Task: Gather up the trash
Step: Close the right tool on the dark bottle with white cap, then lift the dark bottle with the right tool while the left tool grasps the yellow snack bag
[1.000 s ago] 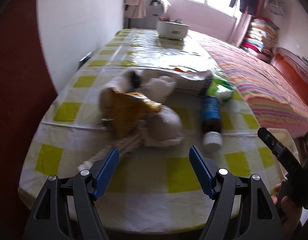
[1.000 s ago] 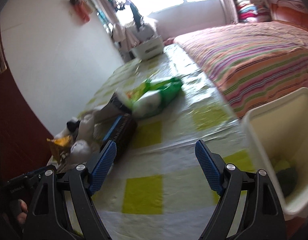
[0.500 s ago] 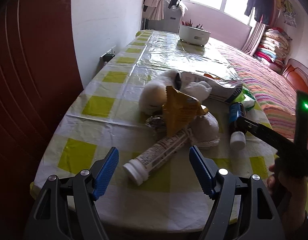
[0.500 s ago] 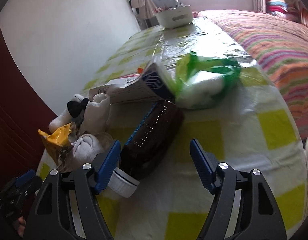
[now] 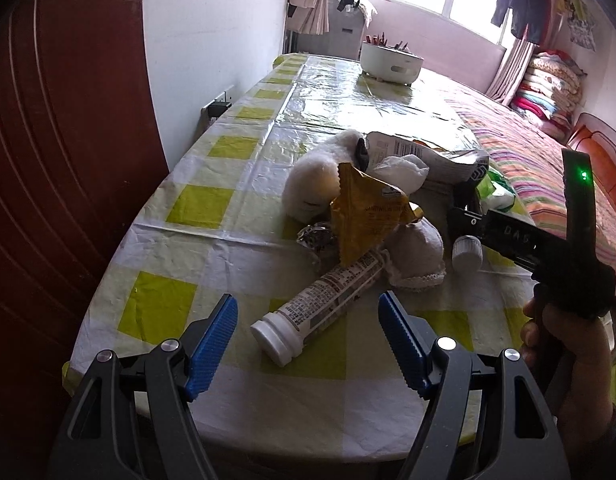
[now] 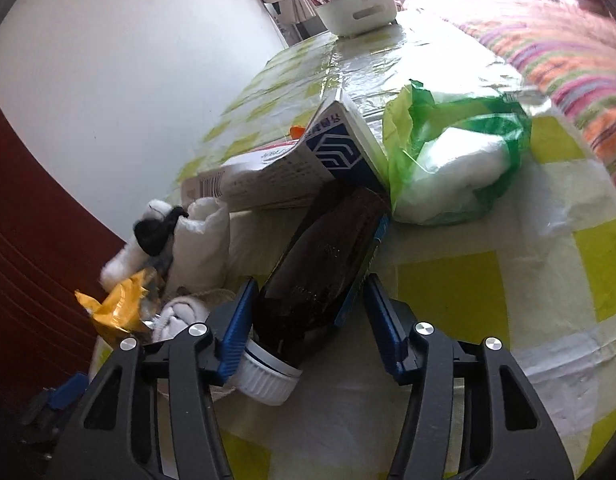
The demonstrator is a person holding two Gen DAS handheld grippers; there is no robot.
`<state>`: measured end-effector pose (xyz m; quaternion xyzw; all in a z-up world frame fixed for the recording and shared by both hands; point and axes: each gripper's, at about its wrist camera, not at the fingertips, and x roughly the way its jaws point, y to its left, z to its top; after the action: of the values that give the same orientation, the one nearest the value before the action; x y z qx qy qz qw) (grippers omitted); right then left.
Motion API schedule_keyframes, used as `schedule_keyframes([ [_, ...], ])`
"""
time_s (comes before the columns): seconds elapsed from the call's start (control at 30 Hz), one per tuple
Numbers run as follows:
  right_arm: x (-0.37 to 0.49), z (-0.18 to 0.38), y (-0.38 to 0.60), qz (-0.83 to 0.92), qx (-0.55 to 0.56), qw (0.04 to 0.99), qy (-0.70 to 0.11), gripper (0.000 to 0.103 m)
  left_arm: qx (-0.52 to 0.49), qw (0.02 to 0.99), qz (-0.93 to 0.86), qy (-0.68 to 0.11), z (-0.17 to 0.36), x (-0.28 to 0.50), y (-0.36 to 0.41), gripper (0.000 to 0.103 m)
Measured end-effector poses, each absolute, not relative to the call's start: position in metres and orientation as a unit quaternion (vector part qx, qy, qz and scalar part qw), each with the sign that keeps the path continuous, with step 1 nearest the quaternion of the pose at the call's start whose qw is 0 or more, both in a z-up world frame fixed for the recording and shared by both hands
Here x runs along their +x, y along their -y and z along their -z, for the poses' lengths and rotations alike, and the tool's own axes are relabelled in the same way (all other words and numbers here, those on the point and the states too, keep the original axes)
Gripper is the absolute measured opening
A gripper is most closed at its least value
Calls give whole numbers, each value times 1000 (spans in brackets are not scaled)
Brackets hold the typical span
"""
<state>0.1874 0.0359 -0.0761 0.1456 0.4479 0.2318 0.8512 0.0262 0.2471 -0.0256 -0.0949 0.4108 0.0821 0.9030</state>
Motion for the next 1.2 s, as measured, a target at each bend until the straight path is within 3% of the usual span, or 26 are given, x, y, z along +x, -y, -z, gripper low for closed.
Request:
schedule_keyframes([
  [0.53, 173, 67, 15, -259, 248, 838, -411, 53, -60, 909, -73, -406, 10, 59, -229, 71],
  [0.9, 159, 59, 33, -267, 256, 843, -391, 53, -108, 903, -74, -409, 13, 98, -232, 70],
  [0.93, 158, 58, 35, -268, 258, 843, -390, 53, -109, 902, -74, -412, 14, 100, -231, 69],
  [1.0, 157, 57, 39, -270, 260, 842, -387, 53, -110, 899, -74, -417, 18, 104, -229, 52],
  [1.2, 155, 54, 48, -272, 268, 843, -379, 53, -103, 904, -77, -409, 17, 102, -225, 44],
])
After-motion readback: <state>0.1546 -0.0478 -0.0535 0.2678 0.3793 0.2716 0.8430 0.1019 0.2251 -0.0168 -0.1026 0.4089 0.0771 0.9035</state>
